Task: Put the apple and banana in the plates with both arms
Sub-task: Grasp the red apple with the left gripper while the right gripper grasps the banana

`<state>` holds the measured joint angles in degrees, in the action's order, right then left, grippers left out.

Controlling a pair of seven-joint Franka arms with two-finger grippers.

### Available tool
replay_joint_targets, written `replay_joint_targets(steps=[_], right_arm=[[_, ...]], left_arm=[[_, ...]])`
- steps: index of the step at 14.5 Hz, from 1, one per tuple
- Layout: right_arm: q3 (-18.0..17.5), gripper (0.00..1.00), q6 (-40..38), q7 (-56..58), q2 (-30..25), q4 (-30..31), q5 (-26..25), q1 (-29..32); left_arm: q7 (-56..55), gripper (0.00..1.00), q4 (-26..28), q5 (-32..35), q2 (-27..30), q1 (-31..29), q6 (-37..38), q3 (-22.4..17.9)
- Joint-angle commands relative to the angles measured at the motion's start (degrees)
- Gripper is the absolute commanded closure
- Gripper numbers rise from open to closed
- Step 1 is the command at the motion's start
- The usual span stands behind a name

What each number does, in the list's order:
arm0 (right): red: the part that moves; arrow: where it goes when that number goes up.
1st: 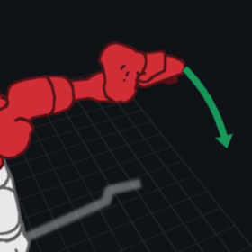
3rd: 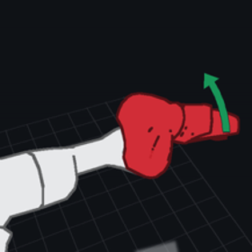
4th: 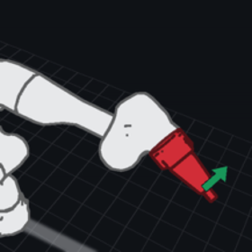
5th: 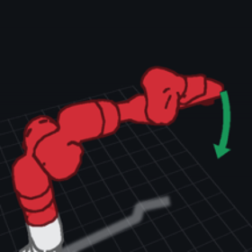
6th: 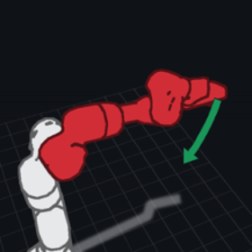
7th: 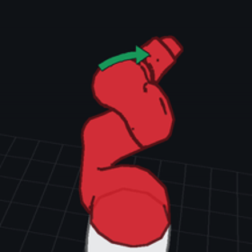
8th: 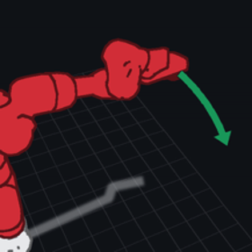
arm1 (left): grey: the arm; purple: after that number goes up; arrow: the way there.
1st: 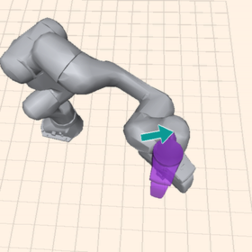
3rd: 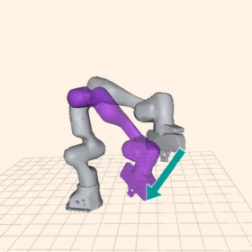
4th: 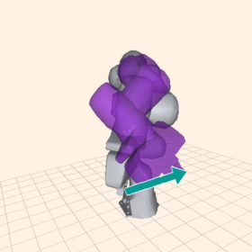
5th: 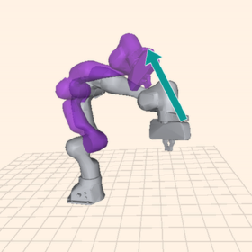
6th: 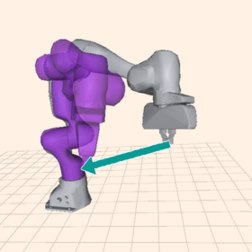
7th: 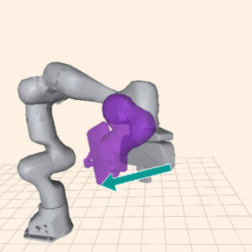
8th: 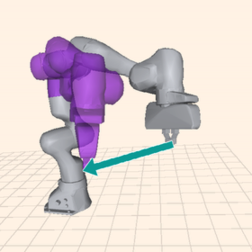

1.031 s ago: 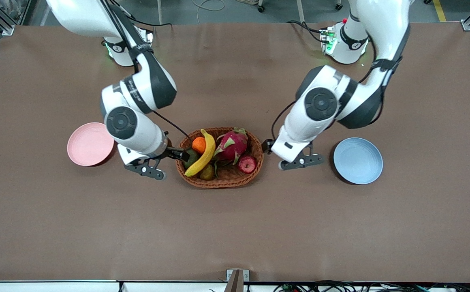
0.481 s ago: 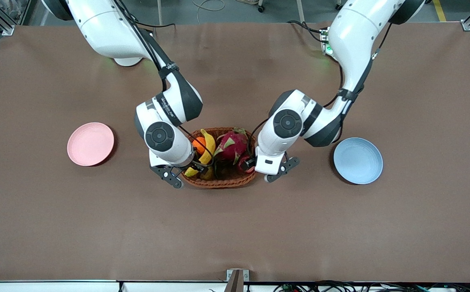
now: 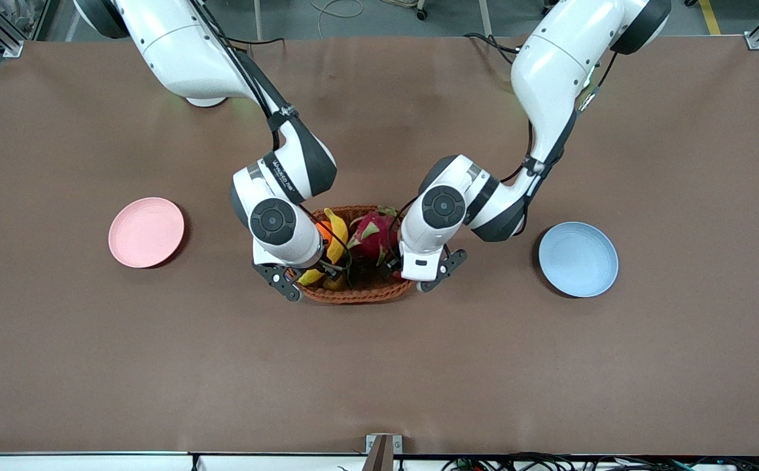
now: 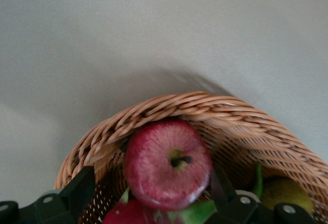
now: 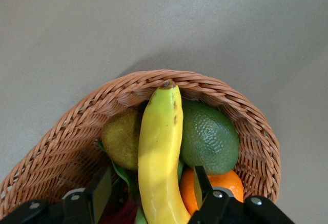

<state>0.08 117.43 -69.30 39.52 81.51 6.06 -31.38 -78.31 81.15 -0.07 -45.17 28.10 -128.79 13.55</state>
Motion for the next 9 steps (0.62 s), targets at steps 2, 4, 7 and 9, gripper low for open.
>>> replay_joint_targets(steps=[2,4,7,9], right_arm=[[0.44,0.27,-0.27,-0.84,0.99,-0.83,0.89,-0.53],[0.44,0.27,-0.18,-0.84,1.35,-0.83,0.89,-0.53],[0.44,0.27,-0.18,-0.84,1.70,-0.91,0.97,-0.44],[0.36,0.26,-0.18,-0.84,2.40,-0.91,1.41,-0.44]], left_arm=[[-1.15,0.00,-1.52,-1.34,-2.11,0.73,-1.81,-0.37],[-1.23,0.00,-1.52,-1.69,-2.20,1.25,-2.78,-0.37],[-2.46,0.00,-1.52,-1.69,-2.72,1.25,-4.35,-0.37],[-2.90,0.08,-1.44,-1.61,-3.78,1.86,-5.85,-0.37]])
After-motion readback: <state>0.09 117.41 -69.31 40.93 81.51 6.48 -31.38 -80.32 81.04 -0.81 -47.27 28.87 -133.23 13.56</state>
